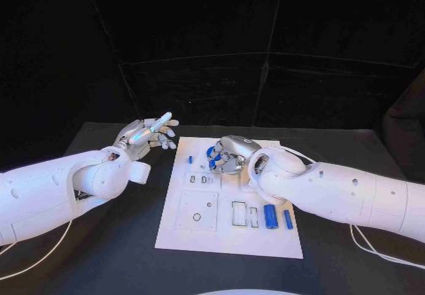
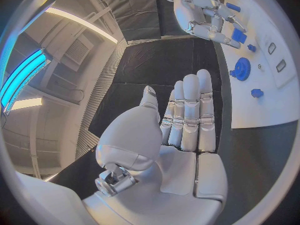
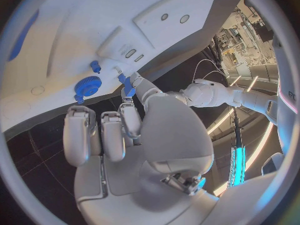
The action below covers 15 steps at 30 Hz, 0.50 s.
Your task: Assemble the parts on the task board
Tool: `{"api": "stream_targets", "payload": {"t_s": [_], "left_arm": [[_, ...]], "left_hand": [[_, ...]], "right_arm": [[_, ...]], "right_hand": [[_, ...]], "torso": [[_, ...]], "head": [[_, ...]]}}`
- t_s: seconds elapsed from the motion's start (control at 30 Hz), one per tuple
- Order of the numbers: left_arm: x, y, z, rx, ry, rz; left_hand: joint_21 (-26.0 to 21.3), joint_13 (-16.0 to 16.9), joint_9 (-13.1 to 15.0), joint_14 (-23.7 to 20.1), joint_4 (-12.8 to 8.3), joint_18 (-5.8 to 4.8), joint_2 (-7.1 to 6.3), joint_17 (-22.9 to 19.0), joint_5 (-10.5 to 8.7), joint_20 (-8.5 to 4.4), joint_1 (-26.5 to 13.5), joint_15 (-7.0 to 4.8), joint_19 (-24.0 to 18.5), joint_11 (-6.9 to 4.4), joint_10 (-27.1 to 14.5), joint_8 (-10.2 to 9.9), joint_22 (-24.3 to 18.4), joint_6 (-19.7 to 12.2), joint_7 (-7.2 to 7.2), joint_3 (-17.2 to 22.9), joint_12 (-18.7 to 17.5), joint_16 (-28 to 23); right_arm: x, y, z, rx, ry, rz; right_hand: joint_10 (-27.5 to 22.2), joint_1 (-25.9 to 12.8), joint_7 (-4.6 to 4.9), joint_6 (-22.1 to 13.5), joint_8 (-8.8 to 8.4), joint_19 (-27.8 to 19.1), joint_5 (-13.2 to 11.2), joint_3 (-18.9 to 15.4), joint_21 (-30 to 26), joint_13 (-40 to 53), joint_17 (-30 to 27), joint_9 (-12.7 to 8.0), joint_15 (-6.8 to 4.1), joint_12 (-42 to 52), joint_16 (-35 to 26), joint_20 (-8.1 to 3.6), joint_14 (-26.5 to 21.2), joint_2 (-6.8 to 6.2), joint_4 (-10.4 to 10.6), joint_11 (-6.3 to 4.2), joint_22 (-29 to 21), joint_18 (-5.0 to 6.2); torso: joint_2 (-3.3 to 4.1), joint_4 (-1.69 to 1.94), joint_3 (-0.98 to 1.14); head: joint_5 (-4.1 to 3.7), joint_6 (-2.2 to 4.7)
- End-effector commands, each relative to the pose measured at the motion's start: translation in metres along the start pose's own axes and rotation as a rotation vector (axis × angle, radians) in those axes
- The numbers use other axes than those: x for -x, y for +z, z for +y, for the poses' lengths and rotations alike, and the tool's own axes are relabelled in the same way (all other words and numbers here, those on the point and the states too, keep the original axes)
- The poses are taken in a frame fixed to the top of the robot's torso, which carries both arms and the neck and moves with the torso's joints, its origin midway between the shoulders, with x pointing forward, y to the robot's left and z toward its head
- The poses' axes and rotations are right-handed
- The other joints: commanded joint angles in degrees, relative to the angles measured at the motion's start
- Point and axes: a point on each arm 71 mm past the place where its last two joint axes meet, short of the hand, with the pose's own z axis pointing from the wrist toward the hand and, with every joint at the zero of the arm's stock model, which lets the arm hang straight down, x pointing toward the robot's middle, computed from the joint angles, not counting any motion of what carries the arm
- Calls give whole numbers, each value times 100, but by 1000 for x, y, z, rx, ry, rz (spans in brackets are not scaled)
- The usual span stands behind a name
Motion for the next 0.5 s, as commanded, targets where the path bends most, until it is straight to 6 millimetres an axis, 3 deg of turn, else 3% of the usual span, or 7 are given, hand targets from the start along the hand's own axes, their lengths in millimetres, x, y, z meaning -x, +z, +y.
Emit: {"api": "stream_targets", "payload": {"t_s": [0.03,0.5], "left_arm": [[-2,-1,-7,-81,-11,-22],[-6,-2,-8,-87,-18,-8]], "left_hand": [[-81,-78,-10,44,-44,40,-55,-32,-6,10,13,32,61,7,-17,-26,-70,34,70,12,-72,-52],[-182,-207,-22,71,-80,38,-67,-43,-6,9,2,32,155,10,-15,-19,-164,73,64,3,-174,-66]], "right_arm": [[-4,3,1,-23,-67,28],[-17,6,7,-9,-84,83]], "right_hand": [[-40,7,-47,132,29,54,-29,10,32,-5,689,15,-38,-31,26,-27,415,45,-14,-12,178,-83],[-44,-8,-47,136,30,52,-43,17,29,-11,685,15,-39,-39,23,-27,414,45,-15,-11,173,-82]], "torso": [[8,-8,9],[8,-26,26]], "head": [[35,-39],[72,-111]]}}
